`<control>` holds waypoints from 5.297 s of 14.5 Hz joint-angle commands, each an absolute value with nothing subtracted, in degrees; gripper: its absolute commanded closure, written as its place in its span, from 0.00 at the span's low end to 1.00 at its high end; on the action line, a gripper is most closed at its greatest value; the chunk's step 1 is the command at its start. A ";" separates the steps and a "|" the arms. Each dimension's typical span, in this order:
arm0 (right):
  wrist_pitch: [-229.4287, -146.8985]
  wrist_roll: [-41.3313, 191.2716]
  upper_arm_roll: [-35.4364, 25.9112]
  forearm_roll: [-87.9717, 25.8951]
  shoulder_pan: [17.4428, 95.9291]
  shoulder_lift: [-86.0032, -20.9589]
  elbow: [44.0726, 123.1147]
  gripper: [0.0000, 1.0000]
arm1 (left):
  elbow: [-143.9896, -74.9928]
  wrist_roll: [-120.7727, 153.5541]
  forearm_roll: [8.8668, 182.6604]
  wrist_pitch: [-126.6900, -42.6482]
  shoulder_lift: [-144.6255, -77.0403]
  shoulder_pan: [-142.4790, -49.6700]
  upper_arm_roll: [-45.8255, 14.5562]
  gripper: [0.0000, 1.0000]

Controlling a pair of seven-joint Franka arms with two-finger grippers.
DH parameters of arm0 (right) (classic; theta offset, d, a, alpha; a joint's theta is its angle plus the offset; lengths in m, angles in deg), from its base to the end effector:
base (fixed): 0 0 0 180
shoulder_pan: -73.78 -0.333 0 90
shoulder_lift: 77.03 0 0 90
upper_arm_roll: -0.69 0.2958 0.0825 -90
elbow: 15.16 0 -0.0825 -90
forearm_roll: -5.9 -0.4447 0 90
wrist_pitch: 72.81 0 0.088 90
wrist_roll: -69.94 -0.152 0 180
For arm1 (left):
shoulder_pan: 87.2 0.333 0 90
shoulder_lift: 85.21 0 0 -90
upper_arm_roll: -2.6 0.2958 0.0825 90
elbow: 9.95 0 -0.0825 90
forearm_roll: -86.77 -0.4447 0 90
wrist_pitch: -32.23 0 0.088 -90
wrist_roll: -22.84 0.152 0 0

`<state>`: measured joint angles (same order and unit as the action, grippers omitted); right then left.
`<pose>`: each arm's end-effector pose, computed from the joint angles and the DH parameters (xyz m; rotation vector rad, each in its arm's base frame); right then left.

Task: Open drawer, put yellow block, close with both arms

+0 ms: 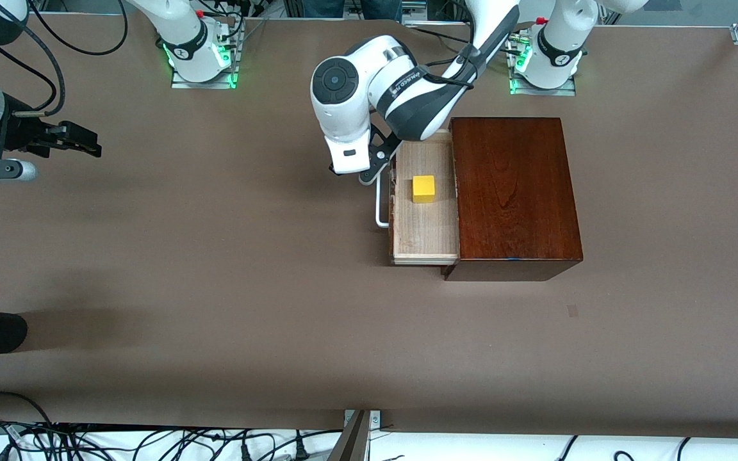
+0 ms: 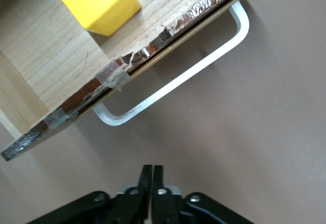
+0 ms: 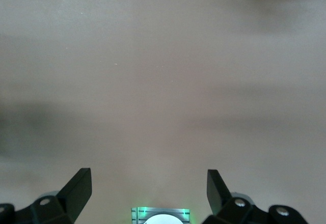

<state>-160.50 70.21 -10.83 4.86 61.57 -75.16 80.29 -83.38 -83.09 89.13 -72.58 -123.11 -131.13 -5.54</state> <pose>0.6048 0.0112 0.4869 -3.1195 -0.0242 0.2618 0.4778 -0.5931 0.2743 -2.6949 -1.4334 0.2233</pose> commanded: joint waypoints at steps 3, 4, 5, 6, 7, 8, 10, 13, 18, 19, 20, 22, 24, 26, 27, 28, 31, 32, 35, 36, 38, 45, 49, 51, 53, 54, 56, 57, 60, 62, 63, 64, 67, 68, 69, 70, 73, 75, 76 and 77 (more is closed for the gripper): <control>-160.61 69.58 -13.73 4.84 56.91 -73.87 78.70 0.00 | -81.41 -86.59 88.97 -76.22 -126.78 -131.32 -3.47 1.00; -160.61 70.20 -13.81 4.84 57.26 -74.04 78.70 0.00 | -81.58 -86.15 88.88 -76.49 -126.78 -131.23 -2.68 1.00; -160.52 71.33 -13.99 5.01 57.35 -74.31 78.79 0.00 | -81.67 -85.79 88.53 -76.49 -126.78 -131.15 -2.15 1.00; -160.61 73.35 -13.90 5.02 57.52 -74.74 78.96 0.00 | -81.76 -84.49 87.49 -76.49 -126.78 -130.97 -1.80 1.00; -160.87 74.15 -12.95 5.89 59.09 -75.01 79.05 0.00 | -81.85 -83.69 86.17 -76.40 -126.78 -130.88 -1.70 1.00; -160.79 74.50 -10.67 5.90 61.28 -75.10 78.88 0.00 | -82.02 -83.60 85.11 -76.40 -126.78 -130.79 -1.70 1.00; -161.31 75.30 -9.07 5.72 62.88 -75.80 79.49 0.00 | -82.46 -83.51 82.22 -76.31 -126.78 -130.62 -1.70 1.00; -161.84 75.73 -9.42 3.97 63.76 -74.75 78.53 0.00 | -82.55 -83.51 81.85 -76.31 -126.87 -130.53 -1.70 1.00; -161.23 78.55 -7.23 3.70 67.63 -73.17 75.72 0.00 | -82.46 -83.68 83.34 -76.31 -126.78 -130.53 -1.88 1.00; -161.31 78.55 -7.22 3.70 67.72 -73.08 75.71 0.00 | -82.46 -83.94 85.52 -76.49 -126.87 -130.53 -1.88 1.00; -161.31 78.55 -7.22 3.70 67.72 -73.08 75.71 0.00 | -82.46 -84.12 88.33 -76.49 -126.96 -130.62 -1.88 1.00; -161.23 78.55 -7.48 3.70 67.72 -73.08 75.71 0.00 | -82.55 -83.77 88.79 -76.49 -127.14 -130.53 -1.88 1.00; -161.14 78.55 -7.58 3.70 67.72 -73.17 75.63 0.00 | -82.55 -83.51 88.44 -76.49 -127.14 -130.53 -1.88 1.00; -161.05 78.55 -7.66 3.70 67.72 -73.17 75.45 0.00 | -82.55 -82.81 86.79 -76.49 -127.14 -130.18 -1.79 1.00; -160.96 78.64 -7.66 3.70 67.72 -73.25 75.45 0.00 | -83.16 -81.76 84.34 -76.49 -127.05 -130.00 -1.79 1.00; -160.96 78.64 -7.84 3.79 67.72 -73.25 75.45 0.00 | -83.95 -81.23 82.22 -76.49 -126.96 -129.83 -1.79 1.00; -162.10 80.30 -7.84 4.66 67.72 -73.69 75.98 0.00 | -84.75 -77.46 80.09 -75.62 -126.43 -128.95 -1.79 1.00; -163.15 80.57 -7.84 4.75 67.72 -74.04 76.41 0.00 | -85.01 -75.61 79.92 -74.92 -126.17 -128.25 -1.70 1.00; -166.23 81.01 -8.19 4.84 67.81 -76.33 80.45 0.00 | -88.86 -72.18 77.37 -73.68 -123.46 -127.11 -1.79 1.00; -166.32 81.27 -8.28 5.01 67.81 -75.89 79.94 0.00 | -90.53 -71.39 77.19 -73.68 -122.31 -126.32 -1.79 1.00; -166.06 81.28 -9.42 4.84 67.90 -74.67 78.36 0.00 | -93.17 -69.80 77.19 -73.68 -120.38 -125.17 -1.79 1.00; -164.48 80.22 -8.72 4.84 67.72 -75.45 77.21 0.00 | -100.91 -65.59 77.02 -74.29 -116.07 -122.45 -2.23 1.00; -164.04 80.31 -8.63 4.32 67.37 -75.54 77.12 0.00 | -103.02 -61.98 77.10 -74.38 -114.57 -120.60 -2.23 1.00; -163.95 80.40 -8.80 4.23 67.37 -75.54 77.21 0.00 | -104.08 -60.14 77.10 -74.38 -113.87 -119.81 -2.23 1.00; -163.86 80.31 -8.81 4.23 67.37 -75.63 77.12 0.00 | -104.87 -58.38 77.10 -74.56 -113.25 -118.58 -2.23 1.00; -163.86 80.31 -8.81 4.31 67.37 -75.63 77.12 0.00 | -105.31 -57.50 77.10 -74.56 -112.99 -117.97 -2.23 1.00; -163.86 80.31 -8.81 4.31 67.37 -75.63 77.12 0.00 | -105.40 -56.44 77.10 -74.56 -112.72 -117.61 -2.23 1.00; -163.95 80.48 -9.15 4.31 67.46 -75.63 77.03 0.00 | -105.40 -56.44 77.10 -74.56 -112.63 -117.52 -2.23 1.00; -163.95 80.75 -9.16 4.31 67.46 -75.63 77.03 0.00 | -104.09 -56.61 78.59 -74.12 -110.62 -117.44 -3.02 1.00; -163.95 80.84 -9.16 4.31 67.46 -75.63 77.03 0.00 | -103.73 -56.61 82.88 -74.03 -107.64 -117.44 -5.82 1.00; -163.95 80.75 -9.16 4.31 67.46 -75.63 77.03 0.00 | -103.21 -56.61 84.38 -73.94 -105.97 -117.09 -7.05 0.79; -163.95 80.66 -9.16 4.31 67.46 -75.63 77.03 0.00 | -103.03 -56.61 85.62 -73.94 -104.56 -116.04 -8.72 0.42; -163.95 80.84 -9.16 4.31 67.46 -75.63 77.03 0.00 | -103.12 -54.52 86.07 -73.51 -100.43 -112.71 -10.31 0.00; -163.95 80.92 -9.16 4.31 67.46 -75.63 77.03 0.00 | -103.12 -51.98 86.68 -72.20 -99.37 -111.04 -11.53 0.00; -163.95 80.92 -9.24 4.31 67.46 -75.63 77.03 0.00 | -103.21 -49.26 87.12 -70.36 -97.71 -109.10 -11.81 0.00; -163.95 80.92 -9.25 4.31 67.46 -75.63 77.03 0.00 | -103.38 -46.10 87.30 -68.77 -96.13 -107.61 -11.81 0.00; -163.95 80.57 -9.16 4.31 67.46 -75.63 77.03 0.00 | -103.91 -32.67 87.65 -63.94 -91.99 -101.72 -11.81 0.00; -163.95 80.83 -9.33 4.31 67.46 -75.63 77.03 0.00 | -104.26 -23.52 87.65 -61.47 -89.44 -98.20 -11.55 0.00; -163.95 80.84 -9.33 4.31 67.46 -75.63 77.03 0.00 | -104.26 -19.74 87.48 -60.33 -88.39 -97.23 -10.94 0.00; -163.95 80.58 -9.16 4.31 67.46 -75.63 77.03 0.00 | -104.26 -15.87 87.47 -59.27 -87.42 -95.83 -10.32 0.00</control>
<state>-164.82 80.07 -9.13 4.79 67.39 -75.07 77.38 -101.83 -23.65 86.28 -60.76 -91.19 -98.46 -10.49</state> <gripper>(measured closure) 0.000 0.000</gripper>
